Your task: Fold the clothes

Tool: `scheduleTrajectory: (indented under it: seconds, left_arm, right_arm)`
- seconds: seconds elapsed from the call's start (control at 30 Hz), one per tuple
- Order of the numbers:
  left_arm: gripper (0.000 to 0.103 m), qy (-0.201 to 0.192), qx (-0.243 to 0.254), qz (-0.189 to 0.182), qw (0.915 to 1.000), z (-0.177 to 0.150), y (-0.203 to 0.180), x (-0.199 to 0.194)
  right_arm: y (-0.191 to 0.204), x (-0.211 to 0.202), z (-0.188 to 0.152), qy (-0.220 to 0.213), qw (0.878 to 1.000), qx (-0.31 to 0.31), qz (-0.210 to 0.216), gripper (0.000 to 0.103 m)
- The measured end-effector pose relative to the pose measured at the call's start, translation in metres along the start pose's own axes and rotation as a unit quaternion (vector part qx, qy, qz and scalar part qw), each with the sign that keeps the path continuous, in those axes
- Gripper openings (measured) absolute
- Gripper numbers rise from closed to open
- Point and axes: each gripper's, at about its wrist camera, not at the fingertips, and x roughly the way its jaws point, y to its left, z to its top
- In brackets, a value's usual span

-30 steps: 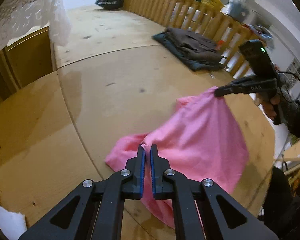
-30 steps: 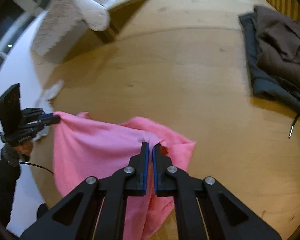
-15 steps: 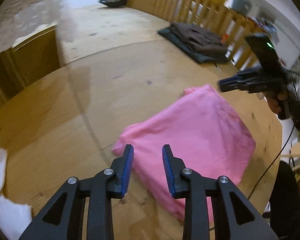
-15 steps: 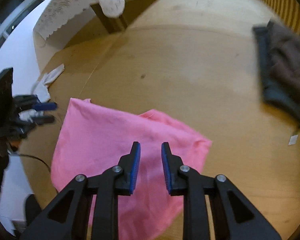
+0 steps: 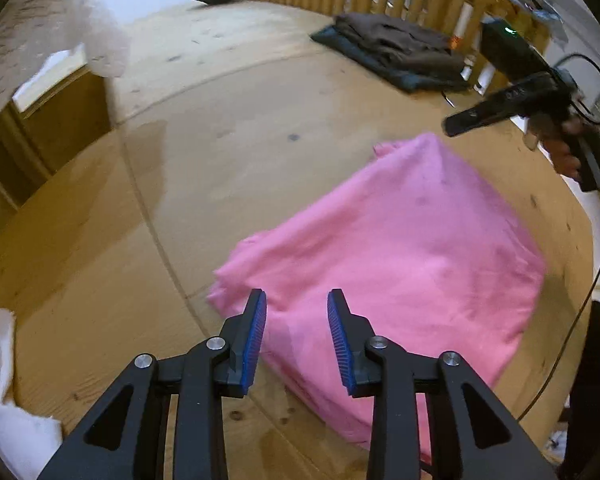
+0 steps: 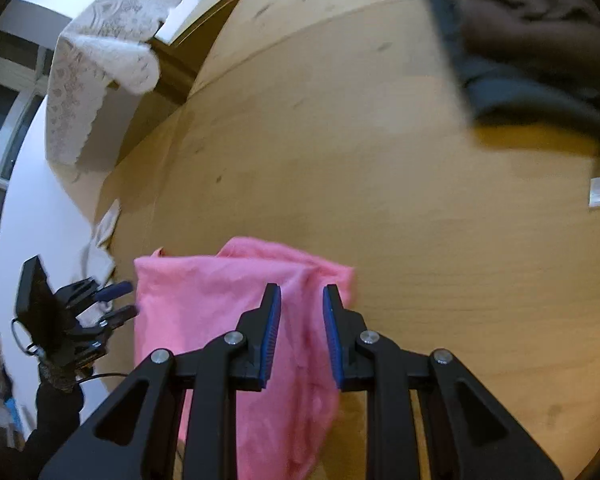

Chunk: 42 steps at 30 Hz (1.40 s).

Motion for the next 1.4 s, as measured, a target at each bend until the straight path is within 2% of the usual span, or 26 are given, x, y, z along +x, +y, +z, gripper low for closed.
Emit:
scheduleTrajectory:
  seconds: [0.03,0.07,0.1,0.2,0.27,0.3,0.33,0.37,0.43,0.53,0.6,0.77,0.87,0.93,0.97,1.0,1.07,1.2,1.33,1.4]
  left_arm:
    - [0.031,0.008,-0.003,0.012,0.9999,-0.001,0.003,0.005]
    - [0.031,0.018,-0.007,0.028,0.9994,-0.003,0.006,0.011]
    - [0.028,0.026,-0.019,0.04,0.9987,-0.006,0.012,0.013]
    - [0.028,0.012,-0.039,0.013,0.9991,-0.021,0.014,-0.012]
    - [0.028,0.007,-0.025,0.004,0.9997,-0.036,0.001,-0.032]
    - [0.03,0.008,-0.018,-0.012,0.9997,-0.046,-0.008,-0.041]
    - [0.03,0.01,-0.012,-0.032,0.9994,-0.055,-0.017,-0.047]
    - [0.031,0.013,-0.011,-0.044,0.9989,-0.063,-0.026,-0.05]
    - [0.031,0.024,-0.008,-0.055,0.9981,-0.08,-0.043,-0.051]
    - [0.031,0.05,-0.004,-0.057,0.9971,-0.101,-0.06,-0.037]
    - [0.031,0.067,-0.009,-0.056,0.9961,-0.113,-0.064,-0.025]
    - [0.031,0.051,-0.045,-0.076,0.9948,-0.111,-0.06,-0.011]
    - [0.03,0.041,-0.044,-0.085,0.9946,-0.106,-0.06,-0.007]
    - [0.019,0.037,-0.037,-0.091,0.9945,-0.105,-0.061,-0.007]
    - [0.018,0.034,-0.031,-0.091,0.9947,-0.105,-0.061,-0.009]
    - [0.015,0.032,-0.025,-0.092,0.9949,-0.105,-0.062,-0.01]
    - [0.01,0.029,-0.022,-0.093,0.995,-0.107,-0.061,-0.013]
    - [0.006,0.026,-0.022,-0.095,0.9949,-0.111,-0.06,-0.021]
    - [0.008,0.032,-0.022,-0.111,0.9931,-0.12,-0.056,-0.025]
    - [0.008,0.038,-0.013,-0.105,0.9937,-0.129,-0.053,-0.026]
  right_arm:
    - [0.007,0.008,0.0,0.002,0.999,-0.018,-0.032,0.022]
    - [0.01,0.005,-0.005,-0.004,0.995,-0.035,-0.091,0.022]
    - [0.015,0.001,-0.007,-0.016,0.992,-0.044,-0.119,0.022]
    - [0.04,-0.024,-0.029,-0.03,0.992,-0.076,-0.091,0.022]
    - [0.063,-0.035,-0.059,-0.027,0.991,-0.108,-0.079,0.022]
    - [0.072,-0.039,-0.074,-0.023,0.99,-0.119,-0.07,0.022]
    - [0.077,-0.04,-0.091,-0.017,0.99,-0.12,-0.066,0.025]
    - [0.082,-0.04,-0.107,-0.01,0.991,-0.122,-0.063,0.031]
    - [0.082,-0.038,-0.136,-0.003,0.99,-0.122,-0.07,0.037]
    - [0.079,-0.032,-0.176,0.009,0.989,-0.119,-0.088,0.037]
    - [0.075,-0.026,-0.189,0.013,0.989,-0.113,-0.098,0.037]
    - [0.066,-0.02,-0.192,0.015,0.988,-0.112,-0.104,0.037]
    - [0.066,-0.016,-0.189,0.018,0.988,-0.12,-0.1,0.037]
    - [0.07,-0.012,-0.19,0.021,0.988,-0.129,-0.083,0.037]
    - [0.072,-0.012,-0.191,0.02,0.988,-0.133,-0.077,0.035]
    - [0.073,-0.012,-0.192,0.019,0.988,-0.137,-0.072,0.022]
    - [0.074,-0.009,-0.19,0.02,0.989,-0.132,-0.069,0.008]
    - [0.06,-0.011,-0.182,0.017,0.993,-0.099,-0.063,0.007]
    - [0.054,-0.022,-0.184,0.011,0.993,-0.095,-0.064,0.007]
    - [0.054,-0.023,-0.186,0.011,0.993,-0.095,-0.067,0.007]
